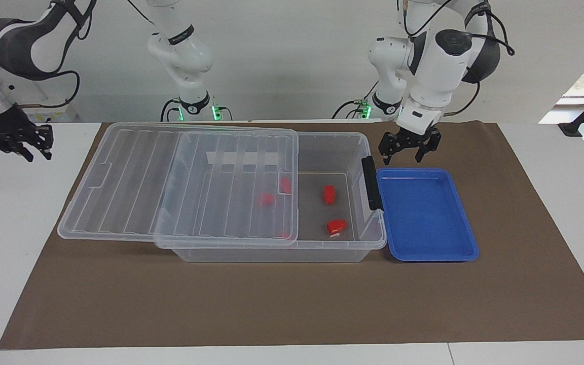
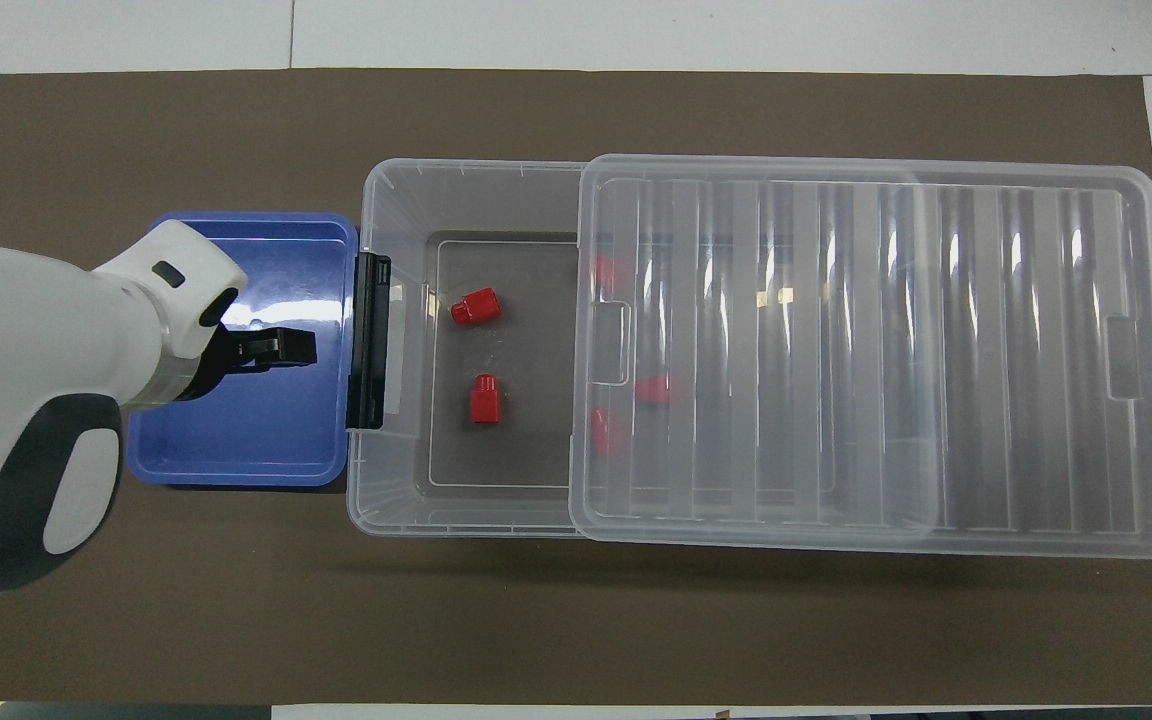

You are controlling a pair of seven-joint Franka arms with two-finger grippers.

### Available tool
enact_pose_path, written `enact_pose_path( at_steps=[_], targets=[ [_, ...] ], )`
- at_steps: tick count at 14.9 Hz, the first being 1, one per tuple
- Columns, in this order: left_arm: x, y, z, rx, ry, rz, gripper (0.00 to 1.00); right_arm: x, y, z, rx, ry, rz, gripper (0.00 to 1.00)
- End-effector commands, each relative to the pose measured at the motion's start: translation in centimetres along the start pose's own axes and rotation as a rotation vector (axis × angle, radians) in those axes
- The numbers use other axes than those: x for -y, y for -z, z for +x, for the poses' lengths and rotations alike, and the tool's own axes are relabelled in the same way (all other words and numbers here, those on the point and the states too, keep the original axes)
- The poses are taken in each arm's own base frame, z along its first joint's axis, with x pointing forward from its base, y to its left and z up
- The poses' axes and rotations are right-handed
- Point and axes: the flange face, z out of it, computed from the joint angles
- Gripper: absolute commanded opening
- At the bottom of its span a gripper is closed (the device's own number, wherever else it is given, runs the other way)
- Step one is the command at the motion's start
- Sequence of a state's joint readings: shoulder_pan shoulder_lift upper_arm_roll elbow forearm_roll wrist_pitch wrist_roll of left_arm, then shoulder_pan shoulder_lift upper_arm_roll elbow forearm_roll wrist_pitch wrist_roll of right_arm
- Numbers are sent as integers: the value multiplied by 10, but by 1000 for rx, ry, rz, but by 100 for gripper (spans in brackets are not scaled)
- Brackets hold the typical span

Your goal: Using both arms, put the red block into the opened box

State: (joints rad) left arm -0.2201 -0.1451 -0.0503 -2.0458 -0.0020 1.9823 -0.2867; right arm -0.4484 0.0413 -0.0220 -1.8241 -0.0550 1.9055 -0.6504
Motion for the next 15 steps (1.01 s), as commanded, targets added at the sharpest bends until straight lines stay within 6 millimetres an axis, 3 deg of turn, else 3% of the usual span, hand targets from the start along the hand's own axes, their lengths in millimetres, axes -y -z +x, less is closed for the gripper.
enact_pose_path(
  at_steps=[1, 3, 7, 9, 15],
  targets=[
    [34, 15, 18, 18, -9, 14, 100, 12, -24, 3, -12, 19, -1, 0],
    [59, 23, 30, 14, -27, 13, 100, 32, -31, 10, -3, -4, 8, 0],
    [84, 45, 50, 28, -32, 15, 100, 59, -39, 19, -4, -10, 12, 0],
    [87, 57, 54, 23, -33, 14, 100, 68, -38, 24, -4, -19, 13, 0],
    [94, 89, 59, 71, -54, 14, 100, 124, -36, 52, -1, -62, 20, 0]
  ],
)
